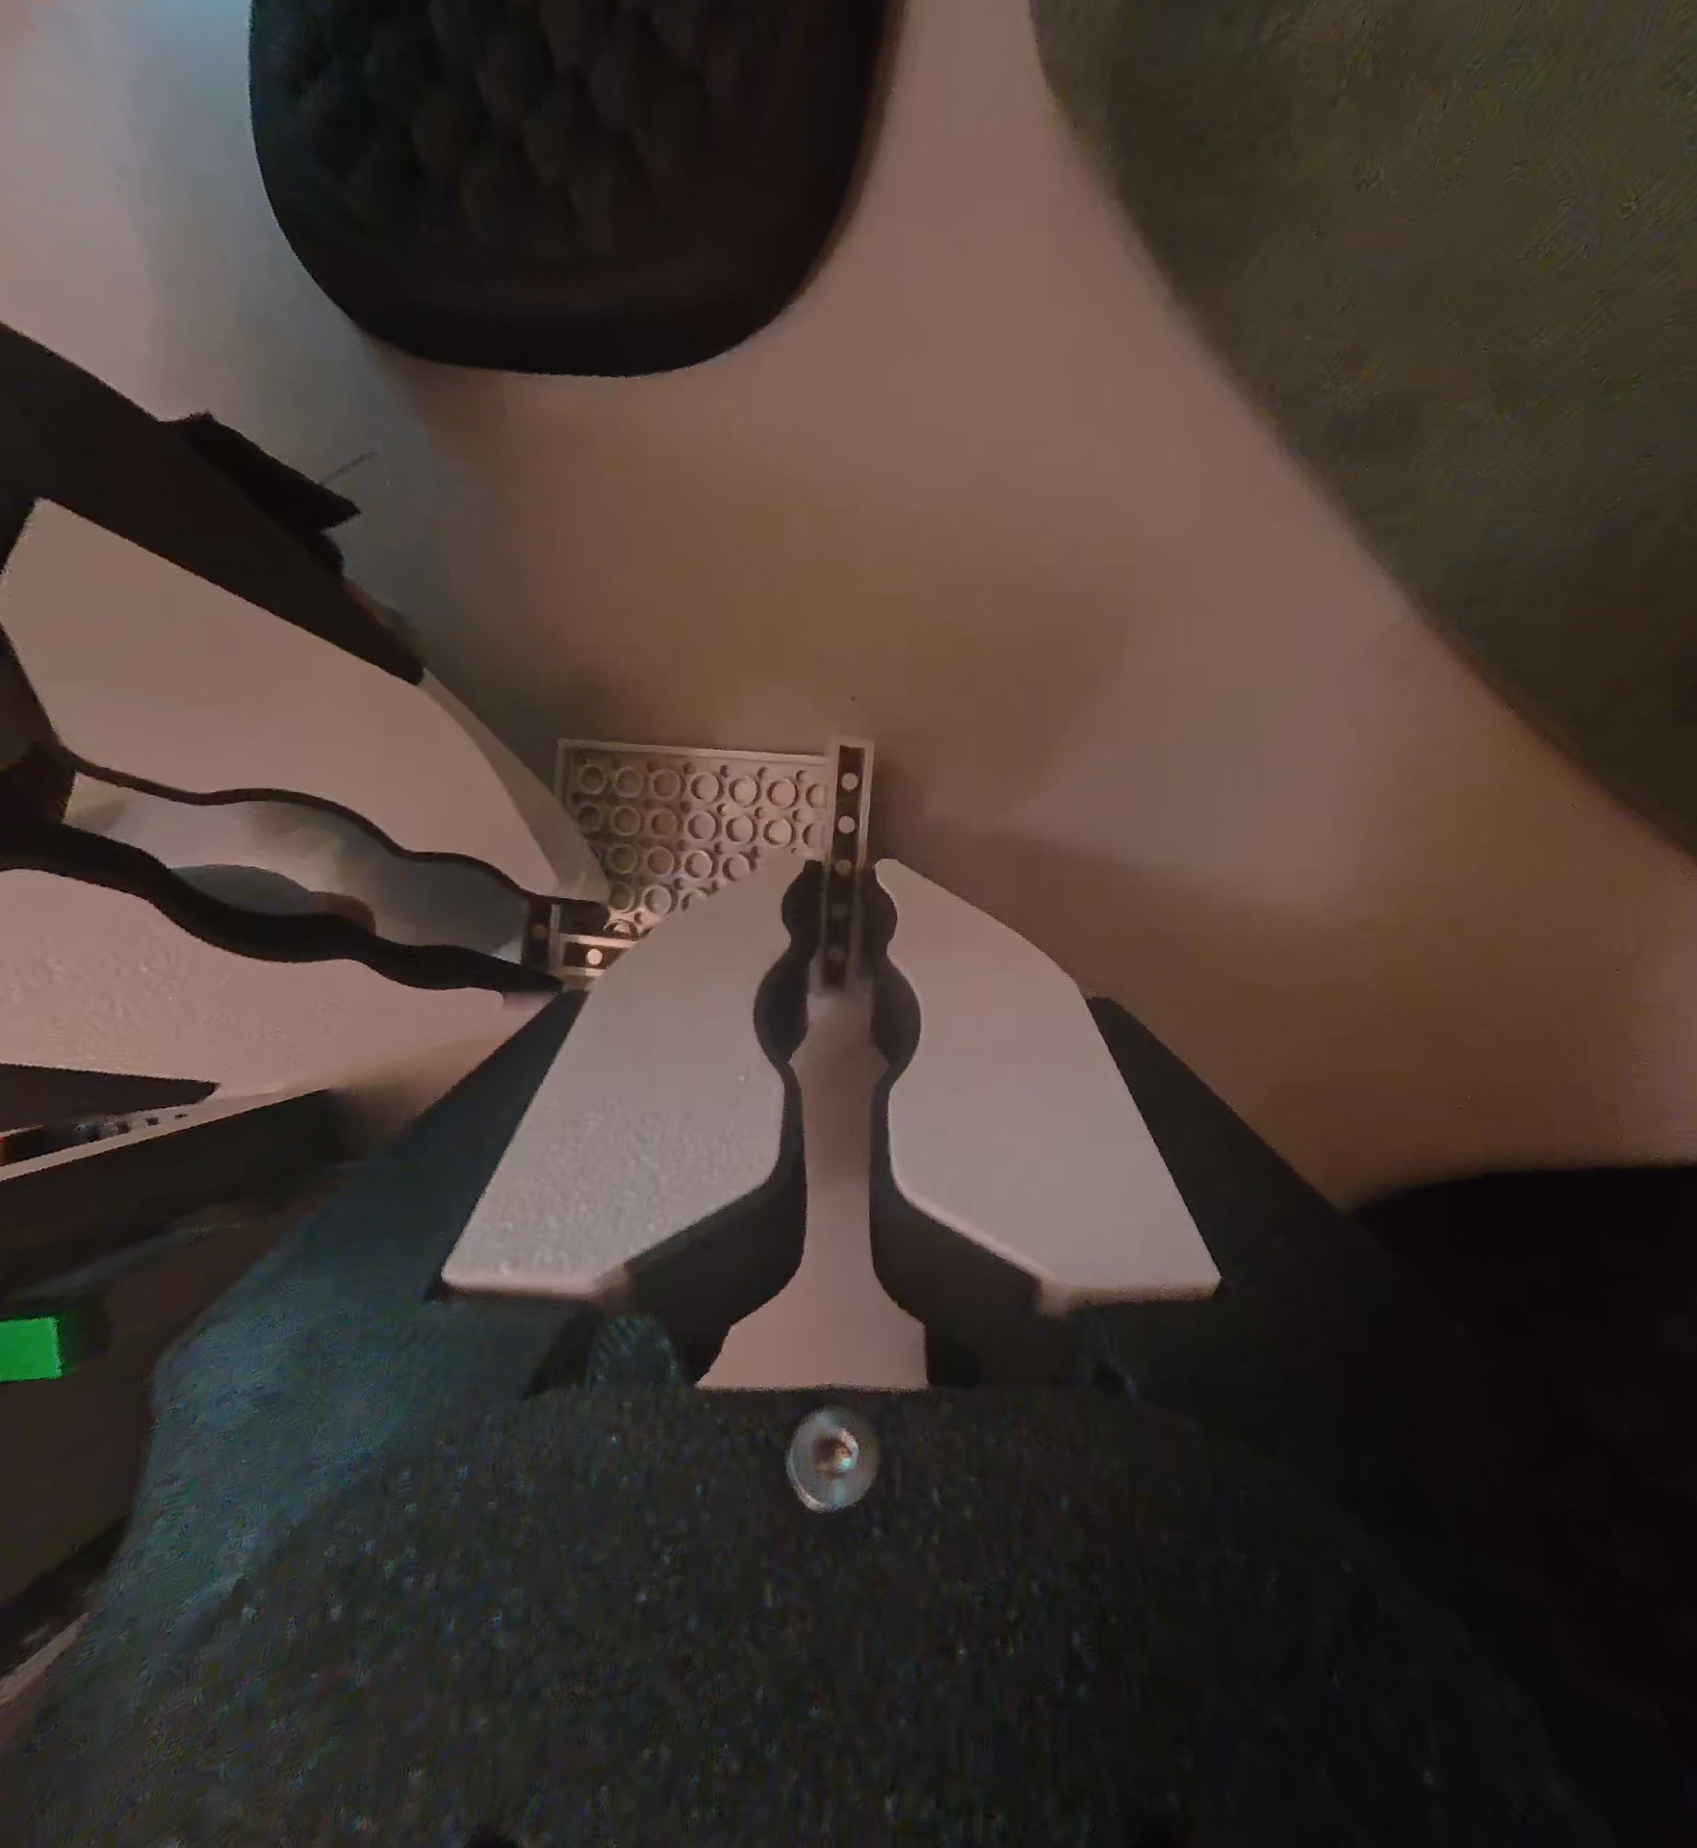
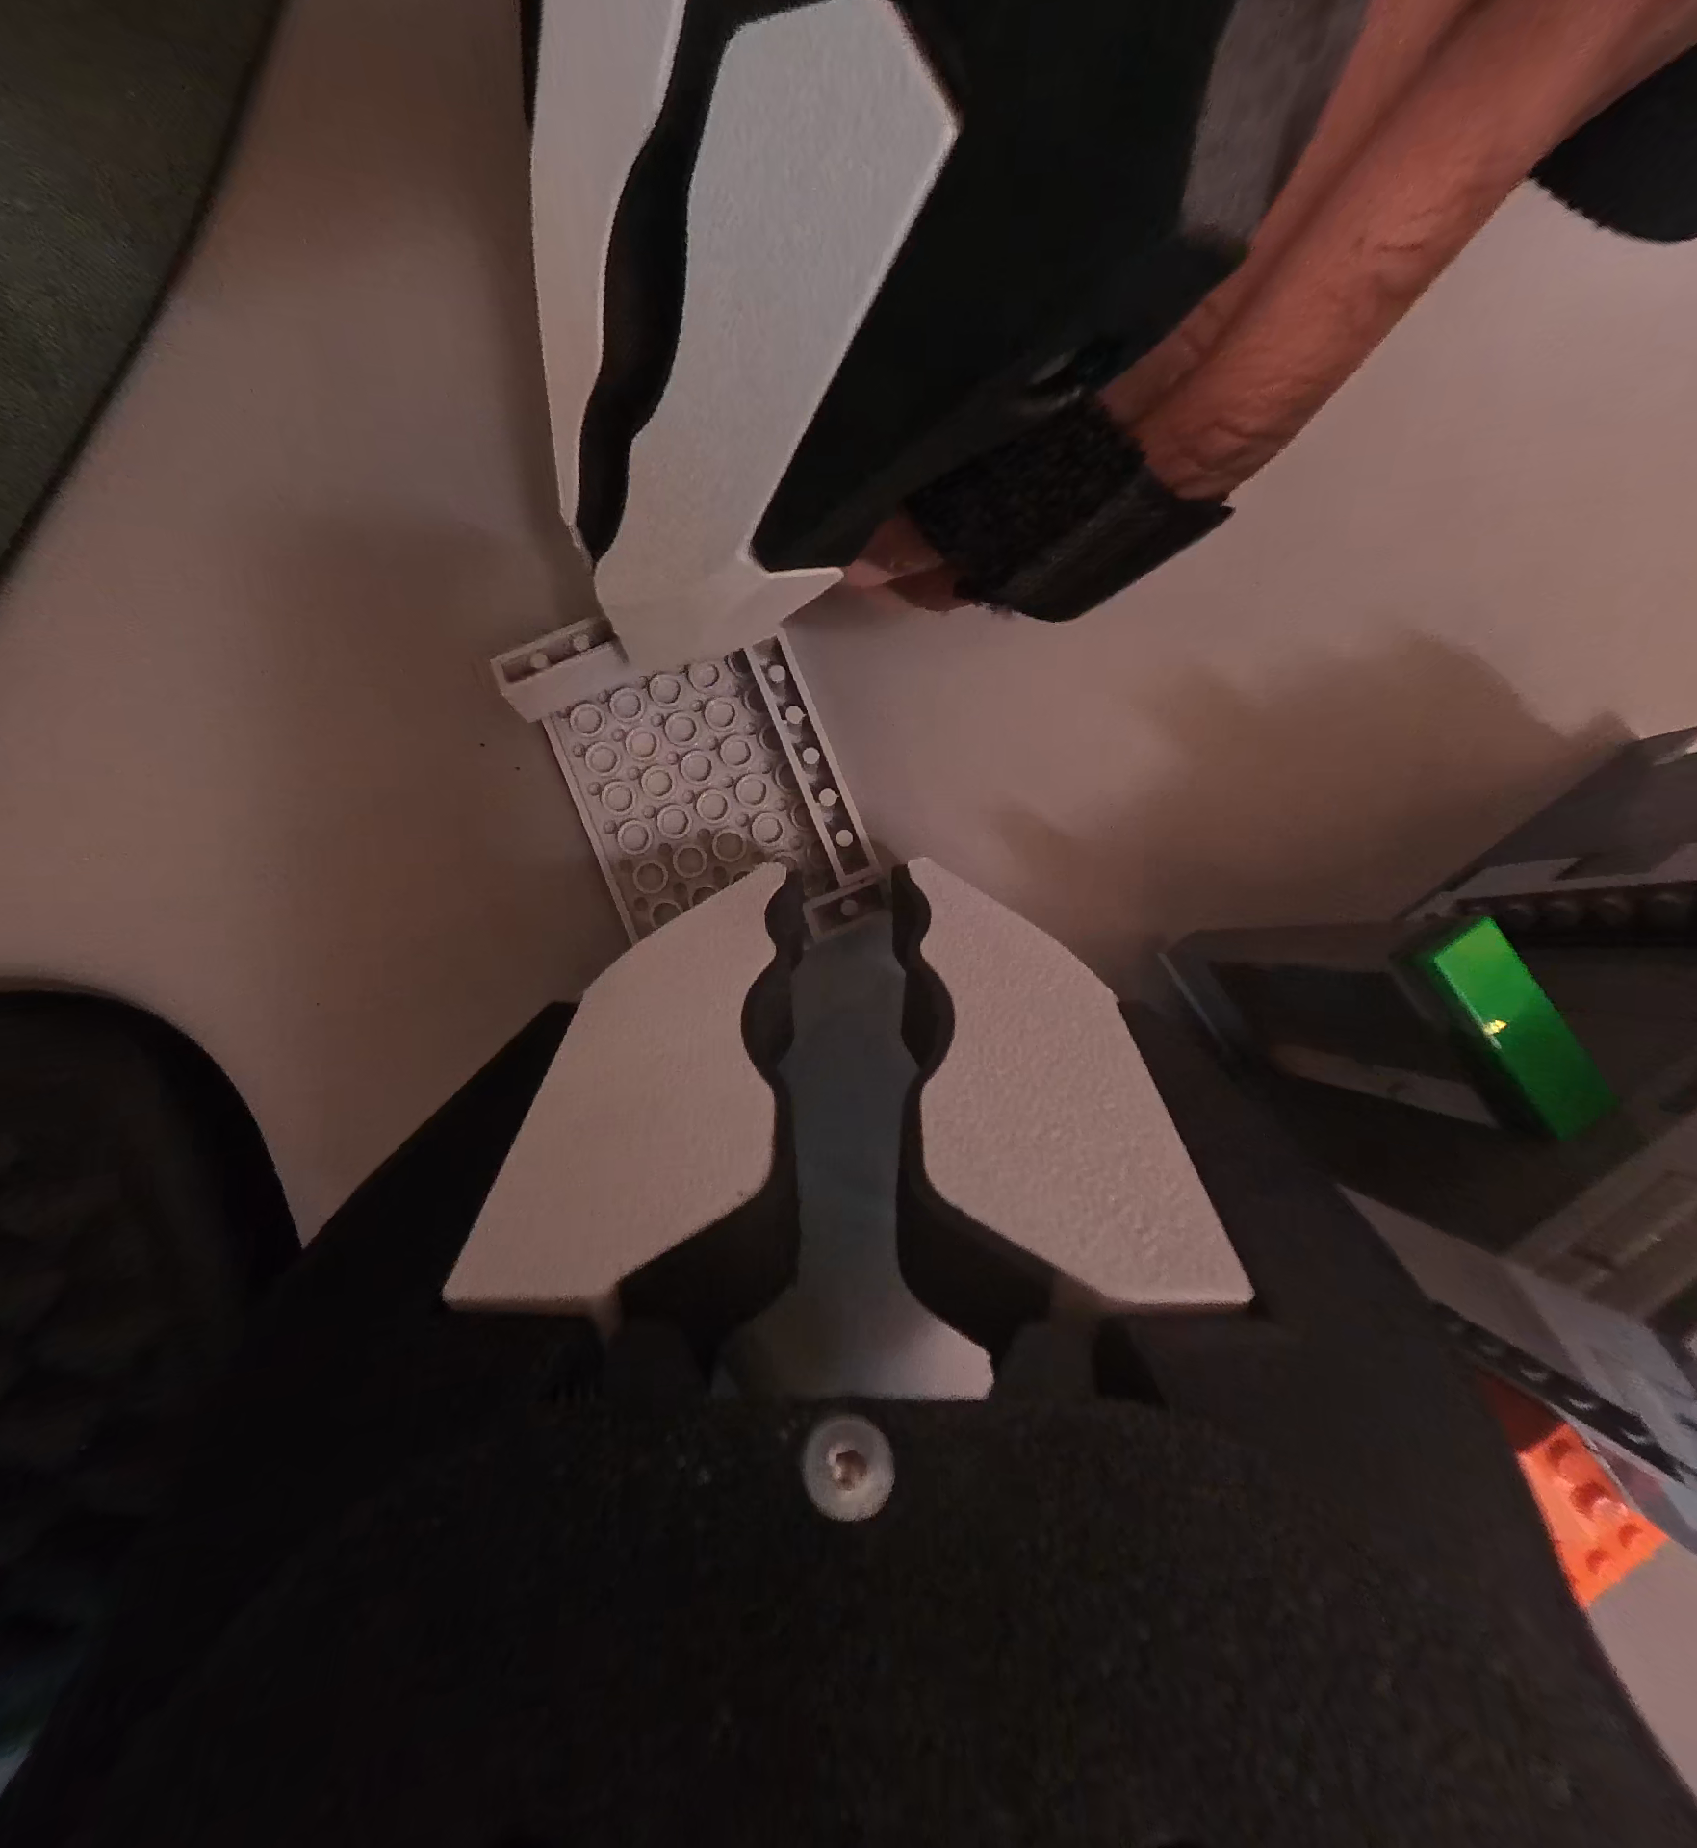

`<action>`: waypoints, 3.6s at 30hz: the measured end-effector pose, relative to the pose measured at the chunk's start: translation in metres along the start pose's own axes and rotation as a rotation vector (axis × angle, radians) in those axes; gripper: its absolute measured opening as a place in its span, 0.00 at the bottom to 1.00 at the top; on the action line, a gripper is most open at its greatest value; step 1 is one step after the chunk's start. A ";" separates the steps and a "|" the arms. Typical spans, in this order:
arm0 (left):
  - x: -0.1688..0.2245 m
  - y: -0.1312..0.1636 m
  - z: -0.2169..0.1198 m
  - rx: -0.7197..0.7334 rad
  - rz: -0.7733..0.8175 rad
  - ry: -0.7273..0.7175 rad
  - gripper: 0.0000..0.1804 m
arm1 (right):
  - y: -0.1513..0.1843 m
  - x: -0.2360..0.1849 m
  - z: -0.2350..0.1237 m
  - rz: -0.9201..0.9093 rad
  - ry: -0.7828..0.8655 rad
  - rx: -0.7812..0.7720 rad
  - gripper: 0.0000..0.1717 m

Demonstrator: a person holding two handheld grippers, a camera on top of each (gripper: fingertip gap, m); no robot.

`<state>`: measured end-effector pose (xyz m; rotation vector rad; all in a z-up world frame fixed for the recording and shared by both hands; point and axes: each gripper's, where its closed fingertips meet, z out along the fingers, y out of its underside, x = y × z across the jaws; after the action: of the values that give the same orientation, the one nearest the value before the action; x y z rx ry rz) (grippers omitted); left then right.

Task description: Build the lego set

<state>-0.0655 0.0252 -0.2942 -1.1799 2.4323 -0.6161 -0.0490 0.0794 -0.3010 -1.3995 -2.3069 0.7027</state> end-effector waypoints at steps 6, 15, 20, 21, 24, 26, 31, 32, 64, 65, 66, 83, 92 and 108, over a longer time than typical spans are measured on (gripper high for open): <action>-0.001 0.003 0.000 -0.023 0.002 0.028 0.04 | 0.000 0.000 0.000 0.001 0.000 0.001 0.10; -0.002 0.004 0.001 -0.036 -0.015 0.044 0.07 | 0.000 0.000 0.000 0.002 -0.001 0.004 0.10; -0.002 0.003 0.001 -0.026 -0.023 0.049 0.05 | -0.001 0.000 0.001 0.003 -0.001 0.009 0.10; -0.001 0.002 0.000 -0.022 -0.025 0.053 0.05 | -0.001 0.000 0.001 0.005 -0.002 0.010 0.10; -0.001 0.002 -0.001 -0.024 -0.026 0.067 0.04 | -0.001 0.000 0.001 0.010 -0.003 0.015 0.10; 0.000 0.002 -0.001 -0.028 -0.025 0.076 0.04 | -0.001 0.000 0.001 0.012 -0.003 0.017 0.10; 0.001 0.002 -0.002 -0.041 -0.021 0.097 0.04 | -0.001 0.000 0.001 0.013 -0.001 0.019 0.10; 0.001 0.003 -0.002 -0.045 -0.021 0.101 0.04 | -0.001 0.000 0.001 0.012 -0.001 0.019 0.10; 0.000 0.007 -0.005 -0.108 -0.006 0.154 0.02 | -0.003 0.000 0.002 0.015 -0.001 0.032 0.10; 0.000 0.007 -0.005 -0.109 -0.004 0.156 0.02 | -0.003 0.000 0.002 0.015 -0.001 0.032 0.10; -0.001 0.007 -0.005 -0.111 -0.003 0.156 0.02 | -0.003 0.000 0.002 0.016 0.000 0.033 0.10; -0.007 0.007 -0.005 -0.112 -0.002 0.125 0.02 | -0.003 0.001 0.002 0.018 0.001 0.040 0.10; -0.014 0.003 -0.017 -0.081 -0.018 0.065 0.03 | -0.004 0.001 0.003 0.018 0.000 0.045 0.10; -0.002 -0.018 -0.062 0.188 -0.127 -0.447 0.10 | -0.015 -0.007 -0.016 0.215 -0.113 0.242 0.10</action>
<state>-0.0836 0.0304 -0.2325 -1.2447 1.8982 -0.5350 -0.0476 0.0713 -0.2794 -1.5390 -2.0844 1.1119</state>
